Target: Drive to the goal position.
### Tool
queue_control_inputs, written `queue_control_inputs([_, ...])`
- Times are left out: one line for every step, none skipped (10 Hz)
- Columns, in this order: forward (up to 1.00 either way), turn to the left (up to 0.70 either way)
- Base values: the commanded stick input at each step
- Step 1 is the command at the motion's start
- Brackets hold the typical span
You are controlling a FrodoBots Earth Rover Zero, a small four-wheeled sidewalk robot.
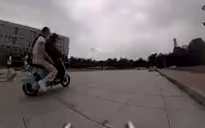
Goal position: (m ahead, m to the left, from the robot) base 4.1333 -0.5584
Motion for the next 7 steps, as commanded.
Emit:
queue_control_inputs([0.7,-0.14])
queue_control_inputs([0.7,-0.14])
queue_control_inputs([0.7,-0.14])
queue_control_inputs([0.7,-0.14])
queue_control_inputs([0.7,-0.14])
queue_control_inputs([0.7,-0.14])
queue_control_inputs([0.7,-0.14])
